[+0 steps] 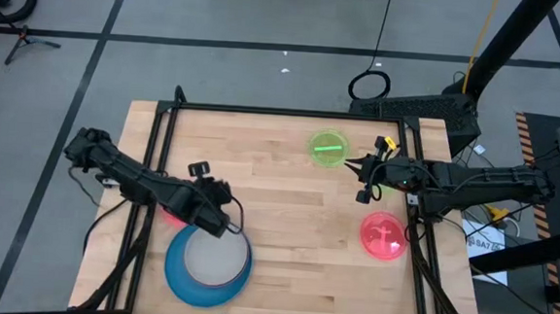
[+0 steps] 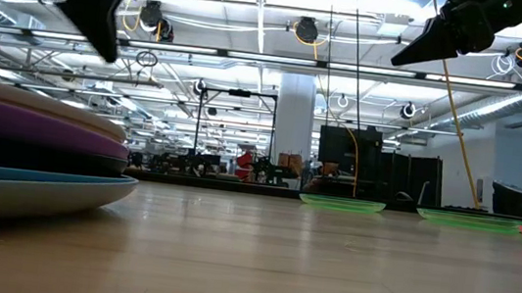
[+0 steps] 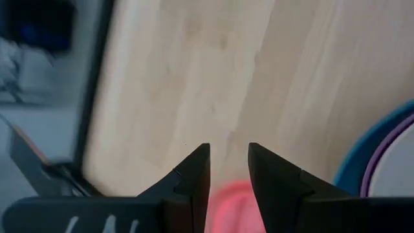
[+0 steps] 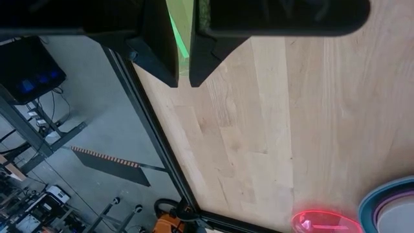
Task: Stack plastic plates
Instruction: Stack the left pink plate on the gray plate
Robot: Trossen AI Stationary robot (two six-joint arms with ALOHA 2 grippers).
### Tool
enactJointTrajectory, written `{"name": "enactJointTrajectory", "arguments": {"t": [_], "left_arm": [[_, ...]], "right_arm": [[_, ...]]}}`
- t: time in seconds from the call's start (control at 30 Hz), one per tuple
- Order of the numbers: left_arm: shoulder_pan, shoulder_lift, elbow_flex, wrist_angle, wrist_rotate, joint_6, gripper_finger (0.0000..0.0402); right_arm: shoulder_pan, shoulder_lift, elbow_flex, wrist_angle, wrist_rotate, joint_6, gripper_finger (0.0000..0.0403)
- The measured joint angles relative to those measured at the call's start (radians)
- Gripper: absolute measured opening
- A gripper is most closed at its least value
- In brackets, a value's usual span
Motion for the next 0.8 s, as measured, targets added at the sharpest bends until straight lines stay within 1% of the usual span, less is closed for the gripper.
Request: {"name": "enactJointTrajectory", "arguments": {"t": [0.13,0.23,0.3,0.43,0.57,0.67,0.8], "left_arm": [[0.045,-0.05,-0.104,0.006,0.147,-0.052,0.0113],[0.099,-0.065,-0.161,0.033,0.273,-0.019,0.0113],[0.142,-0.065,-0.191,0.065,0.34,0.061,0.0113],[0.251,-0.066,-0.25,0.133,0.448,0.272,0.0113],[0.35,-0.066,-0.276,0.151,0.467,0.491,0.0113],[0.423,-0.066,-0.284,0.162,0.478,0.616,0.0113],[0.511,-0.065,-0.312,0.188,0.558,0.734,0.0113]], "right_arm": [[0.0,0.0,0.0,0.0,0.0,-0.003,0.0031],[0.0,0.0,0.0,0.011,0.0,-0.003,0.0031],[0.0,0.0,0.0,0.03,0.0,-0.004,0.0031],[0.0,0.002,0.0,0.053,0.0,-0.007,0.0031],[0.0,0.002,0.0,0.044,0.0,-0.007,0.0031],[0.0,0.002,0.0,0.045,0.0,-0.018,0.0031],[0.0,0.002,0.0,0.045,0.0,-0.022,0.0031]]}}
